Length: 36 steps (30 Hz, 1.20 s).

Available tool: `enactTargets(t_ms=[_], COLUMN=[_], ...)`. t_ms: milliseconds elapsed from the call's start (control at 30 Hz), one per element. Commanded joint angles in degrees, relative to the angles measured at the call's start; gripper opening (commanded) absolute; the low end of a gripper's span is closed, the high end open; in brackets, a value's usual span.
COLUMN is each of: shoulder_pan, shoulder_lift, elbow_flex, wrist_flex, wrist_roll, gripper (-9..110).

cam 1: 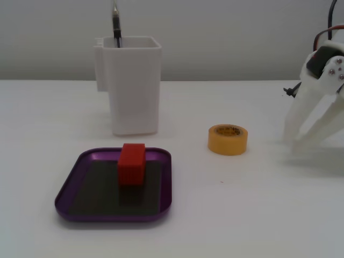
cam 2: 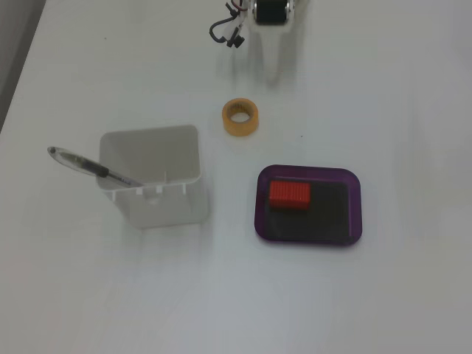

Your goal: Grab up the yellow tape and put it in the box.

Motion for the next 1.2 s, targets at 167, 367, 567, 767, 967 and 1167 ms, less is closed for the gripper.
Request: enactTargets(t_ms=[167,367,567,767,967,1167], shoulder_pan=[-0.53,-0.53,-0.44,0.35,0.53,3.60], shoulder_lift=[0.44,0.44,0.44,0.26,-0.79,-5.71], elbow_flex=[0.26,0.26,0.09,-4.13,-13.10,-15.64], wrist_flex=[-0.62,-0.62,-1.05,-3.08,-3.43,-3.43], wrist_roll=[-0.53,-0.53,-0.44,-0.70,-6.50,-12.57], gripper=[0,0,0,0,1,7])
